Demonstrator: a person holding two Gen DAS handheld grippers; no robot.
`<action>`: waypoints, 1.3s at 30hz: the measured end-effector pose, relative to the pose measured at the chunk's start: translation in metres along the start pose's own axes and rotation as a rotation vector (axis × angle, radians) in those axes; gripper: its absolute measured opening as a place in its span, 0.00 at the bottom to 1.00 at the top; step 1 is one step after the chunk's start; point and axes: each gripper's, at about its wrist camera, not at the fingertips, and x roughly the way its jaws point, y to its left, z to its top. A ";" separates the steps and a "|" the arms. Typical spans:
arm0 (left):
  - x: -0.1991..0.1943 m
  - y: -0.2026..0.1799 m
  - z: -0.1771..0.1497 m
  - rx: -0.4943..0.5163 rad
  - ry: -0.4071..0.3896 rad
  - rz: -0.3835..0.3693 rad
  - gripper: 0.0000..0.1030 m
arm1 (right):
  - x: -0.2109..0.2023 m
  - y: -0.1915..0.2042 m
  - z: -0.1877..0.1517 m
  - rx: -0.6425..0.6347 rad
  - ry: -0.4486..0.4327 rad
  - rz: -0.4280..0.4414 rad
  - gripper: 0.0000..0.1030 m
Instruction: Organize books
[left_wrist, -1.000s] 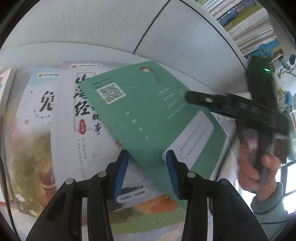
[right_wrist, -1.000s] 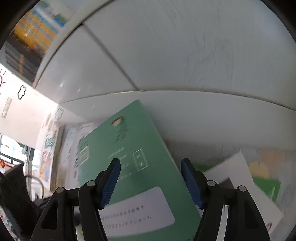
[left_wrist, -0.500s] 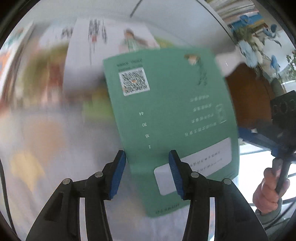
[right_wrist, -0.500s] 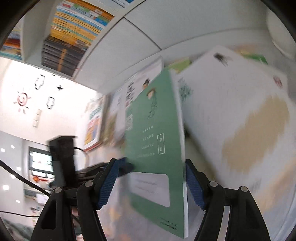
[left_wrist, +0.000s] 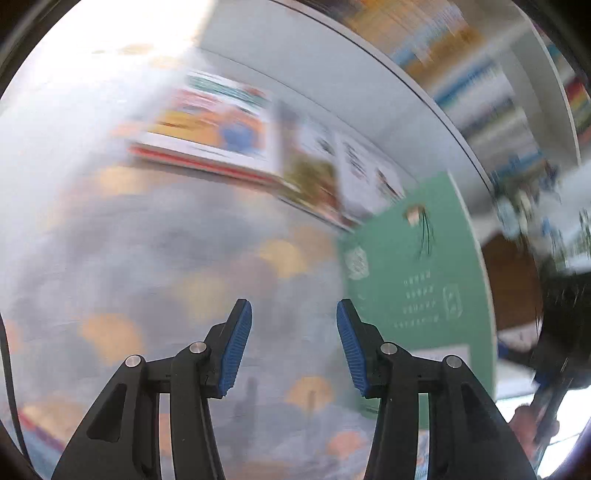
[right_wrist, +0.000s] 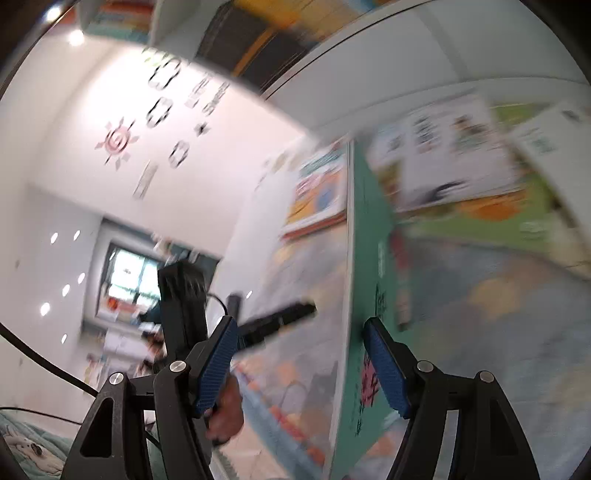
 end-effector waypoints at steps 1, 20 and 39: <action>-0.006 0.004 0.003 -0.014 -0.020 0.016 0.43 | 0.013 0.006 -0.003 -0.004 0.027 0.014 0.67; 0.069 -0.008 0.033 0.218 0.115 0.049 0.43 | 0.128 -0.030 -0.079 0.106 0.340 -0.189 0.67; 0.130 -0.025 0.057 0.420 0.260 0.106 0.43 | 0.117 -0.043 -0.101 0.199 0.242 -0.208 0.67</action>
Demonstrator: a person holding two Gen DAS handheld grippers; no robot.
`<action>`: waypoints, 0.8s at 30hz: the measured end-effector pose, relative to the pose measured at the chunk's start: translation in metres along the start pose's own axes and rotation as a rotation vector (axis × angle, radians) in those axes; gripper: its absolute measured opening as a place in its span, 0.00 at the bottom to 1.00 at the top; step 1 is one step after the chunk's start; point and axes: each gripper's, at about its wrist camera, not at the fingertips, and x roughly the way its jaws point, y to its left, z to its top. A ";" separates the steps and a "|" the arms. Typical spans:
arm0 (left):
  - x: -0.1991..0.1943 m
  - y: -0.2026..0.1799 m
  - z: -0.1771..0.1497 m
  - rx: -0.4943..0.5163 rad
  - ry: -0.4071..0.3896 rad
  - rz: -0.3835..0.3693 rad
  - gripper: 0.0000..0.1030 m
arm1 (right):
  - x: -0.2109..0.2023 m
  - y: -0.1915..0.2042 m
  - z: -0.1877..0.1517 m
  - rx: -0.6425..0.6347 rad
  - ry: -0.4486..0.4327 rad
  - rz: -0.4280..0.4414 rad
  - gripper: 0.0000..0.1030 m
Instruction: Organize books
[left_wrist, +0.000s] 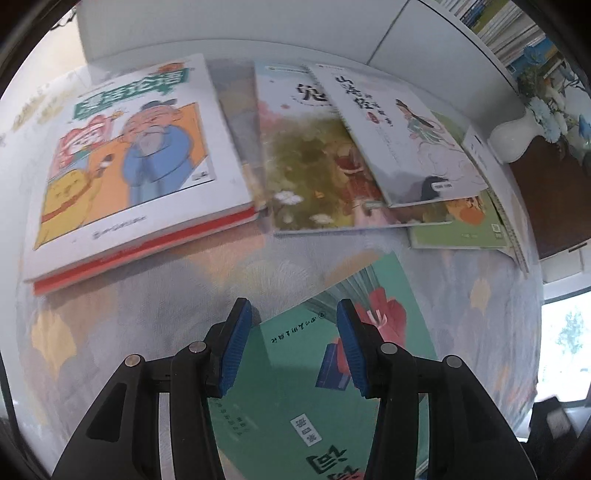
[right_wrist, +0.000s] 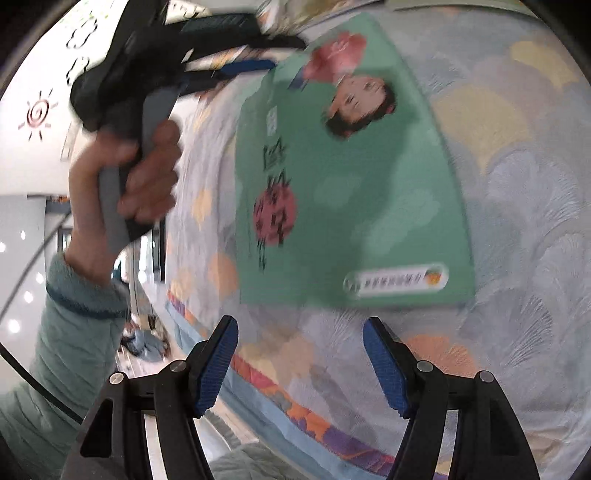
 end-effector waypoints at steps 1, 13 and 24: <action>-0.002 0.000 -0.004 0.007 -0.002 0.018 0.43 | -0.002 -0.004 0.004 0.017 0.008 0.008 0.67; -0.032 -0.003 -0.113 -0.021 0.094 -0.123 0.43 | -0.078 -0.067 0.067 0.079 -0.134 -0.155 0.68; -0.047 -0.087 -0.187 0.104 0.236 -0.492 0.43 | -0.131 -0.088 0.095 0.145 -0.368 -0.166 0.68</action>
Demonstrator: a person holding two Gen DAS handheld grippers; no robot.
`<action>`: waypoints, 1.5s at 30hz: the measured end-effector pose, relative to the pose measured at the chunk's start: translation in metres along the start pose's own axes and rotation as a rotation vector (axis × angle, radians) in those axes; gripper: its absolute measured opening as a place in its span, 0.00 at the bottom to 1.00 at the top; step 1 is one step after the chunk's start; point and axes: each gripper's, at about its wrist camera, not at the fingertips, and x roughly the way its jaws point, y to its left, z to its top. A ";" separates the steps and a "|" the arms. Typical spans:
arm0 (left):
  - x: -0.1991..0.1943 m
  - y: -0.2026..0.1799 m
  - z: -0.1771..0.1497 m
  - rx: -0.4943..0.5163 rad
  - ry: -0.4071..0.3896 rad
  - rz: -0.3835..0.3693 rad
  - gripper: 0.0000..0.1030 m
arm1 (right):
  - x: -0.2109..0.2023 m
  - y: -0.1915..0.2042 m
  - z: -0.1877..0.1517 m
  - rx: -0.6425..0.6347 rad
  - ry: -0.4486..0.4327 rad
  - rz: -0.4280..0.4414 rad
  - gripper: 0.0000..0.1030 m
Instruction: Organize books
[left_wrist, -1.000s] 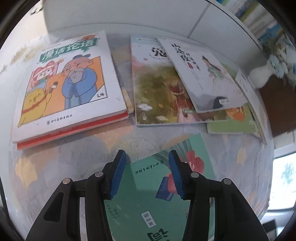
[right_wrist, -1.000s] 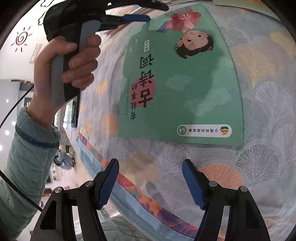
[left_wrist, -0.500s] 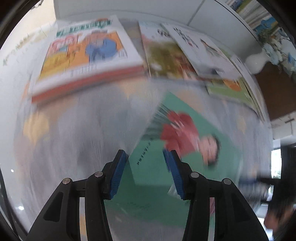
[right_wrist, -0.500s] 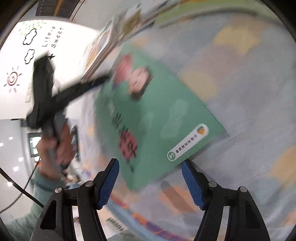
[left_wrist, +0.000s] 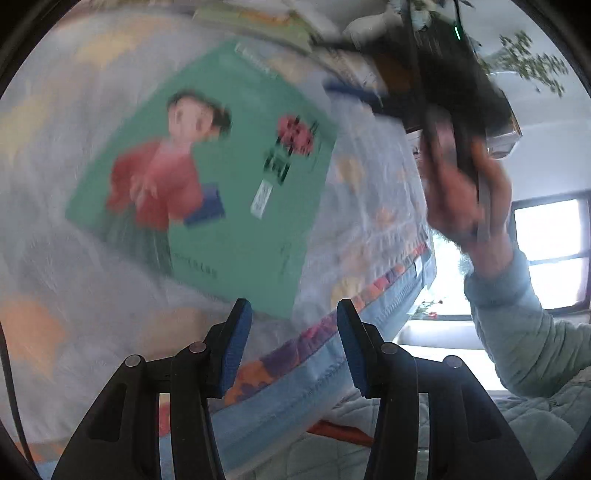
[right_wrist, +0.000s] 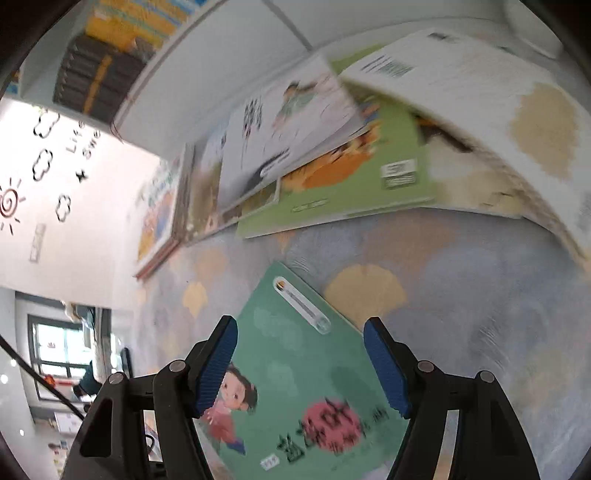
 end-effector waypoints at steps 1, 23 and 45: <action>-0.009 0.004 0.008 0.003 -0.030 0.017 0.43 | -0.013 -0.005 -0.011 0.002 -0.021 -0.009 0.68; 0.019 0.019 0.040 0.084 -0.008 0.204 0.43 | -0.002 0.005 -0.160 0.067 -0.038 -0.083 0.56; 0.019 0.026 0.041 -0.149 -0.154 -0.104 0.24 | -0.005 -0.013 -0.173 0.163 -0.089 -0.040 0.39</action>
